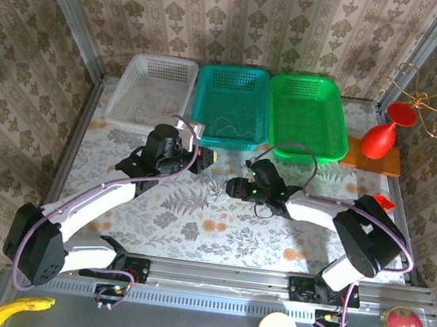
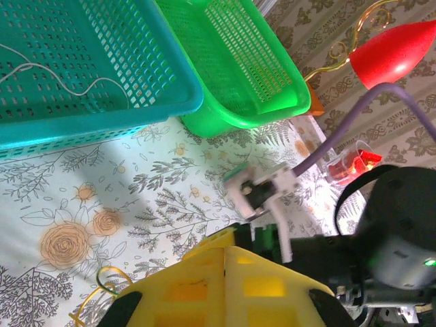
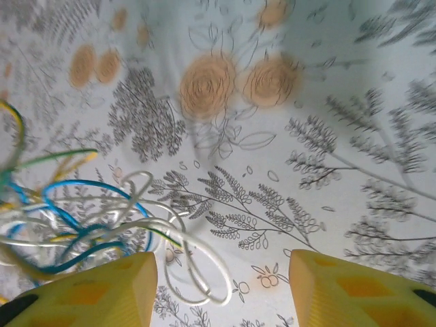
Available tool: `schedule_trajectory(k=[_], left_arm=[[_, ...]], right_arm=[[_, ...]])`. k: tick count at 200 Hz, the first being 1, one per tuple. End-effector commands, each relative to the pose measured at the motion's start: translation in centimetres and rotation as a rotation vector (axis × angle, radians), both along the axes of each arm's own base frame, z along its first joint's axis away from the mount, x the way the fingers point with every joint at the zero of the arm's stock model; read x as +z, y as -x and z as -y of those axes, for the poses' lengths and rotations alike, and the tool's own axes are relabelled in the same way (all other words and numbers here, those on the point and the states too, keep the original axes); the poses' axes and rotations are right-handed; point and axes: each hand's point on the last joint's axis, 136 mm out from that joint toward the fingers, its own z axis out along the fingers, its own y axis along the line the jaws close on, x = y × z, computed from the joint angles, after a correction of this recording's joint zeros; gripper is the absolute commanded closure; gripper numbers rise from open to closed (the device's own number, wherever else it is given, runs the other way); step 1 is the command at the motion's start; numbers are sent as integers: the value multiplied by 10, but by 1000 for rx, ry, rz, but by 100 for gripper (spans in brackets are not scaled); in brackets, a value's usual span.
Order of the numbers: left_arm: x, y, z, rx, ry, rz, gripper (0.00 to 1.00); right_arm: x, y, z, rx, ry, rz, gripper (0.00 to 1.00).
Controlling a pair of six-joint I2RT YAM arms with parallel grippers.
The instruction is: Untangle the cables
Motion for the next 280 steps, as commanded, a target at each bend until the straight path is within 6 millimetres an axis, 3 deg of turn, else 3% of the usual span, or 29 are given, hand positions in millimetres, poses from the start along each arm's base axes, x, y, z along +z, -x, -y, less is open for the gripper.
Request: schedule_trajectory(k=[1, 94, 135, 177, 219, 280], left_arm=[[14, -5, 3, 6, 40, 24, 100], [15, -6, 9, -5, 63, 11, 100], [20, -6, 11, -7, 74, 14, 100], [36, -6, 16, -18, 117, 23, 100], [71, -6, 19, -33, 218, 52, 100], [112, -6, 12, -31, 311, 105, 100]], right_arm=[[18, 0, 16, -40, -18, 24, 39], [97, 4, 1, -11, -199, 136, 33], [107, -7, -23, 20, -227, 146, 33], [52, -24, -41, -6, -175, 70, 34], [-9, -29, -23, -94, -56, 11, 37], [-34, -17, 7, -154, 27, -6, 37]])
